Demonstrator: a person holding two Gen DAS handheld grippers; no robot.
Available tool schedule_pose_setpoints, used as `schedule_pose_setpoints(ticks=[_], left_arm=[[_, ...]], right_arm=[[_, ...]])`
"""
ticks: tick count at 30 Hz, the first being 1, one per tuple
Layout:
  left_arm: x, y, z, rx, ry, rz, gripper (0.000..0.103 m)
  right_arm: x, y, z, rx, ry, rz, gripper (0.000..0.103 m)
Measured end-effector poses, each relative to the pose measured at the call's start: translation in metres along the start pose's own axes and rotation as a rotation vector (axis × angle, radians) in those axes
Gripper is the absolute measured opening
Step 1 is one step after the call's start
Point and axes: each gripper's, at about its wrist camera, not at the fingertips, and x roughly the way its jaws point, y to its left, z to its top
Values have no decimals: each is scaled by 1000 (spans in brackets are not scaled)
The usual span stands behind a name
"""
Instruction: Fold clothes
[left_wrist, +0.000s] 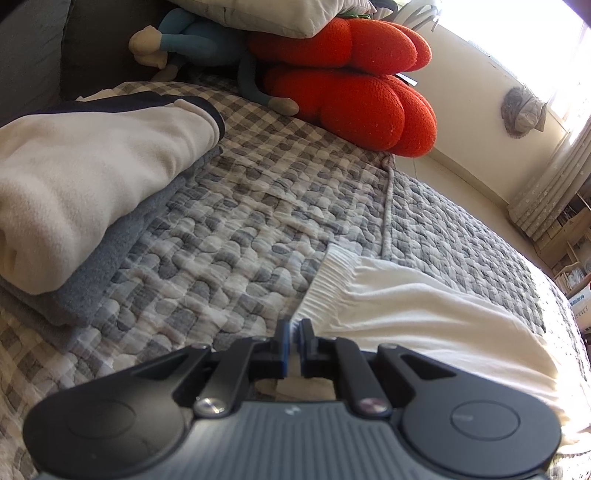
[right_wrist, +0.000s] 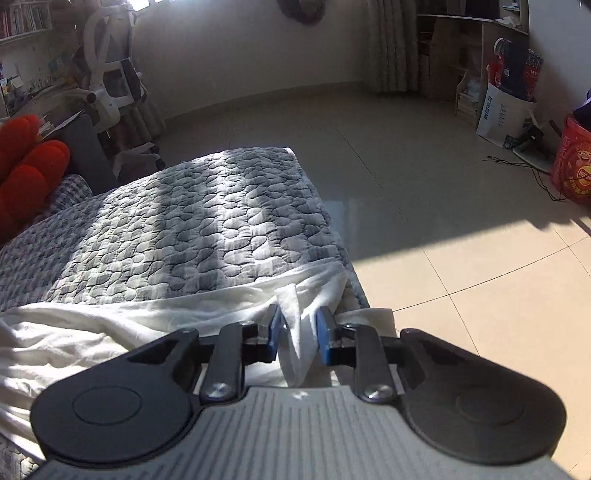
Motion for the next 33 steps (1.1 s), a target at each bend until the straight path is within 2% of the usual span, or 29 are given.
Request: schedule_pose_setpoints(ticks=[1, 4, 9, 11, 14, 18, 21, 23, 25, 28, 33], left_arm=[[1, 0, 1, -2, 0, 2, 5], [3, 2, 5, -17, 0, 3, 5], [1, 10, 8, -53, -6, -37, 5], [-1, 13, 8, -65, -9, -55, 5], [-2, 13, 7, -66, -7, -55, 5], [-3, 14, 8, -69, -7, -60, 5], [-6, 16, 10, -80, -17, -78, 5], [-9, 17, 11, -82, -21, -88, 5], [-9, 17, 8, -58, -19, -87, 5], [-7, 19, 6, -33, -7, -87, 5], [-2, 15, 3, 14, 7, -64, 5]], right_arm=[[0, -2, -1, -3, -2, -17, 3], [-15, -22, 9, 110, -77, -9, 3], [-49, -60, 21, 318, -179, 103, 3], [-59, -76, 14, 376, -188, 144, 3], [-58, -86, -6, 386, -156, 149, 3], [-49, -107, -26, 507, -126, 200, 3], [-56, -112, -19, 550, -149, 239, 3], [-71, -110, -18, 533, -199, 268, 3], [-80, -110, -26, 522, -212, 280, 3], [-75, -117, -49, 538, -177, 276, 3], [-65, -127, -63, 567, -190, 279, 2]])
